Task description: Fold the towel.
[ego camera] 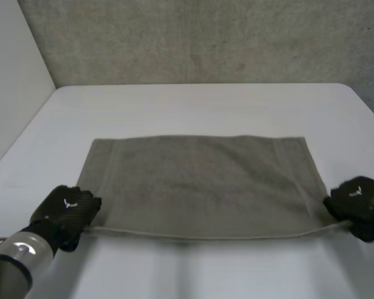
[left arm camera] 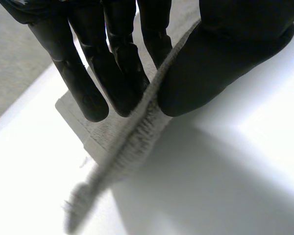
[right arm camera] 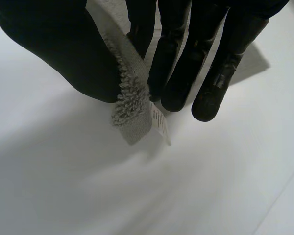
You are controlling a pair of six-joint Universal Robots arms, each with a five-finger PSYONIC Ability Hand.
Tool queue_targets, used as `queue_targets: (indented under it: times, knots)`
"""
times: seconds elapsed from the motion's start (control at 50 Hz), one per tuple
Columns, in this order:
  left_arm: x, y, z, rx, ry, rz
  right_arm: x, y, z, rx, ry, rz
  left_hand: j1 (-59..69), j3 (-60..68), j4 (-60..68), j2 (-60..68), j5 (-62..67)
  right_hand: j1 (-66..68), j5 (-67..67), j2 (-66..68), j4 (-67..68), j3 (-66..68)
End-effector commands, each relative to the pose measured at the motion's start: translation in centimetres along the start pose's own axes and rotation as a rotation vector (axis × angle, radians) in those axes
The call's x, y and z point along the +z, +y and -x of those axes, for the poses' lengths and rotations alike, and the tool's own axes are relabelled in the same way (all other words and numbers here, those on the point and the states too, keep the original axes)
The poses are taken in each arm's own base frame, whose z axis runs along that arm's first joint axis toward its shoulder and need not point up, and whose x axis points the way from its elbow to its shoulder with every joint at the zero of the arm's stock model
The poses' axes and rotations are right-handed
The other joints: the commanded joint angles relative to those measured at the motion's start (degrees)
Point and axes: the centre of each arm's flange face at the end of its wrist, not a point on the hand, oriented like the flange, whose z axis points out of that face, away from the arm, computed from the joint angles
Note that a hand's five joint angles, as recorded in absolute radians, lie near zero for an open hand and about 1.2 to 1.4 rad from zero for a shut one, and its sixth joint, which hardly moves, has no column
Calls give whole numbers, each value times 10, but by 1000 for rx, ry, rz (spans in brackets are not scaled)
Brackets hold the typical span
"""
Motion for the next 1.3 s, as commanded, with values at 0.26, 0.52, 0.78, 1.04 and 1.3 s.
queue_targets:
  times: [0.26,0.52,0.78,1.04,1.3]
  knots:
    - [106,-29,27,116,-101,-174,61,-38,-31,-15,216,-132,129,104,103,103,113,247,135,127,119,120]
    - [205,-51,52,125,-196,-313,151,-69,-62,-13,437,-283,129,104,103,103,113,247,135,127,119,120]
    - [222,-48,42,112,-198,-348,172,-79,-58,35,470,-302,-571,-596,-597,-597,-587,-453,-565,-573,-581,-580]
    - [130,-50,33,78,-167,-319,93,-54,-46,242,319,-267,-571,-596,-597,-597,-587,-453,-565,-573,-581,-580]
    - [102,-36,21,-111,-146,-352,105,-5,-35,334,225,-136,-571,-596,-597,-597,-587,-251,-363,-370,-379,-378]
